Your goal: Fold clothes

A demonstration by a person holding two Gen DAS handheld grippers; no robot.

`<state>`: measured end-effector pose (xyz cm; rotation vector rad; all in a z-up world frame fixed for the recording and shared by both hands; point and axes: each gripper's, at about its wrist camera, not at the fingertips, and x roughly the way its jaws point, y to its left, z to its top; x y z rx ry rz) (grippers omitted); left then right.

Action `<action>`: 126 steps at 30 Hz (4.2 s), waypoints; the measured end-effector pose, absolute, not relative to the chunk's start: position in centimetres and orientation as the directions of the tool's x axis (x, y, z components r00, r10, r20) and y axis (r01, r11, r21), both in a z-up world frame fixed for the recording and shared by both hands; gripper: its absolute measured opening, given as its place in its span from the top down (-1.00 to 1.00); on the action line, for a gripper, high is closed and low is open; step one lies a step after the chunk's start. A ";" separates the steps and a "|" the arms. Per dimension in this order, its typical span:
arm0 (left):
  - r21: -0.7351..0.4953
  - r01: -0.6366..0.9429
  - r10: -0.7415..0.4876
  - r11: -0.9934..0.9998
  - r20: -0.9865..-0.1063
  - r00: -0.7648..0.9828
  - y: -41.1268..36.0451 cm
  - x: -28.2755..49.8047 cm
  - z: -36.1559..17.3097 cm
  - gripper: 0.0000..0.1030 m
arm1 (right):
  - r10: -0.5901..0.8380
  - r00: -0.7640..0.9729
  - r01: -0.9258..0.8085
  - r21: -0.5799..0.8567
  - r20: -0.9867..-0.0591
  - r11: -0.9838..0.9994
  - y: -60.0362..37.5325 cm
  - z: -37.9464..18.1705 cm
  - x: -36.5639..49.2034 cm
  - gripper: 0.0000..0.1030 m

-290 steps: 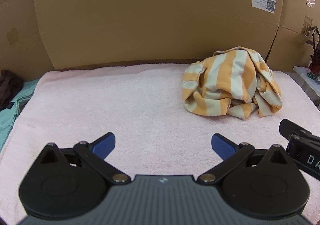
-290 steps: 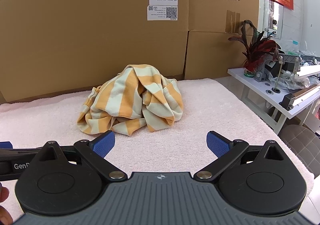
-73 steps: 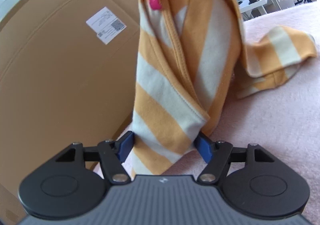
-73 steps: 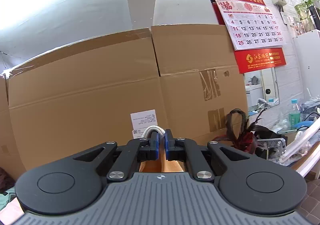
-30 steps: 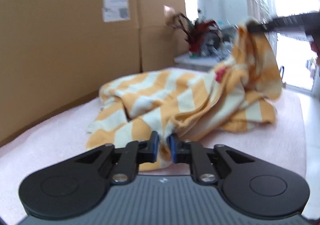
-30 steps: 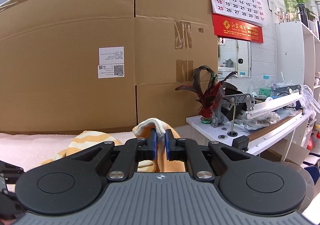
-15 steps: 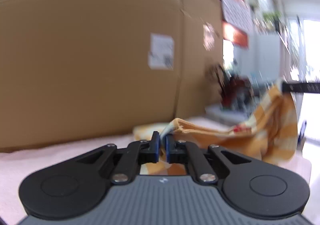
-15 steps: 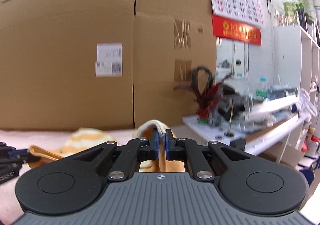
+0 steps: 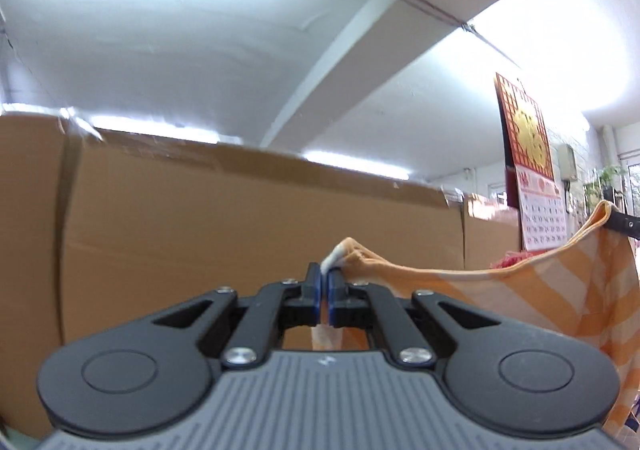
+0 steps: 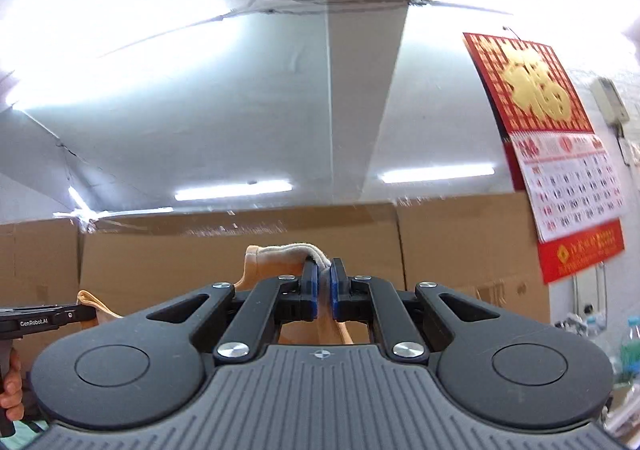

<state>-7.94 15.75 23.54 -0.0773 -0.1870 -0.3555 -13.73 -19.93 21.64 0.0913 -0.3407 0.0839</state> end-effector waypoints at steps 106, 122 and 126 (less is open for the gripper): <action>0.047 0.277 -0.206 0.960 -0.553 0.808 16.7 9.9 -1.7 -0.02 | 0.073 0.838 -0.264 -0.283 -0.541 0.922 -11.6 -2.3 13.3 0.07; -0.063 0.232 -0.226 0.971 -0.569 0.791 16.7 14.2 -4.2 1.00 | 0.121 0.836 -0.248 -0.171 -0.535 0.953 -12.6 -3.3 19.3 1.00; -0.035 0.189 -0.176 0.981 -0.558 0.811 16.2 16.3 -3.9 1.00 | 0.082 0.872 -0.164 -0.129 -0.482 0.978 -13.8 -2.2 19.9 1.00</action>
